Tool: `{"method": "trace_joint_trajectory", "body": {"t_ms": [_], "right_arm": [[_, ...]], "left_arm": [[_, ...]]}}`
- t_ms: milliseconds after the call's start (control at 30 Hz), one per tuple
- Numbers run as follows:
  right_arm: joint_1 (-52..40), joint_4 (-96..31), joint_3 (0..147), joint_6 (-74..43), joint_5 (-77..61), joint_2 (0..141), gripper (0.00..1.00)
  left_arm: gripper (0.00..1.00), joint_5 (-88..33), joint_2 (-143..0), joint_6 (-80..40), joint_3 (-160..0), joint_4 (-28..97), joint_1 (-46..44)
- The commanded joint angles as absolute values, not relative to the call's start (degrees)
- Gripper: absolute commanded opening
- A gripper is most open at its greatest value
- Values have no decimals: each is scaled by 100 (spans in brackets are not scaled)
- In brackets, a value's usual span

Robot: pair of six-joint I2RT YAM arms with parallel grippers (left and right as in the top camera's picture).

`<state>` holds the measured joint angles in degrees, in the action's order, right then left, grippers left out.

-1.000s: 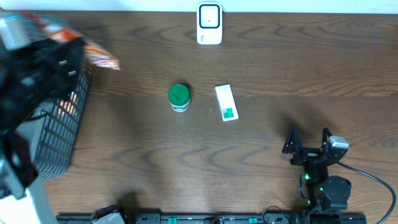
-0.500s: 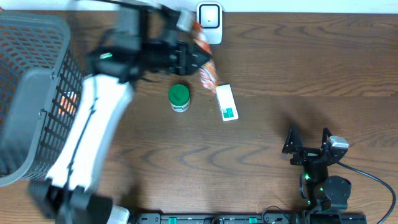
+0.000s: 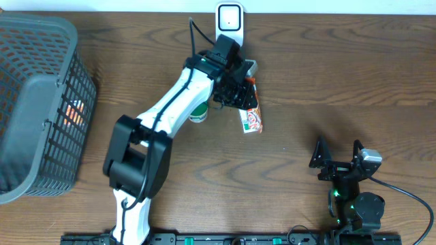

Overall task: Scan the item barcode
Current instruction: 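Carry the Tora bar to the scanner and lay it beside the box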

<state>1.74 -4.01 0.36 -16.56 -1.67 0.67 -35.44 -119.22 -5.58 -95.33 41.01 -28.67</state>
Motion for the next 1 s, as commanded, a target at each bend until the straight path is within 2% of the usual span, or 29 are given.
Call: {"method": "trace_joint_trajectory", "body": {"t_ms": [0, 333, 500, 533, 633, 767, 833, 967], "right_arm": [[145, -419, 30, -1715, -156, 34, 99], [145, -419, 30, -1715, -156, 34, 99], [145, -419, 30, -1715, -156, 34, 99], [145, -421, 30, -1715, -156, 34, 99], [145, -419, 30, -1715, -156, 34, 99], [145, -419, 30, -1715, -156, 34, 99], [145, -419, 30, -1715, -156, 34, 99], [145, -419, 30, -1715, -156, 34, 99]], "left_arm": [[40, -3339, -12055, -528, -9487, 4084, -2974], [47, -3339, -12086, -528, -9494, 3481, -3424], [72, -3398, -11854, -569, -9751, 3887, -3321], [80, -3398, -11695, -569, -9784, 4005, -3260], [91, -3055, -11069, -569, -9797, 4355, -3048], [98, -2318, -9828, -565, -9797, 4818, -2659], [98, -2303, -9133, -563, -9797, 4858, -2370], [98, -2303, -7706, -569, -9797, 4689, -1260]]}}
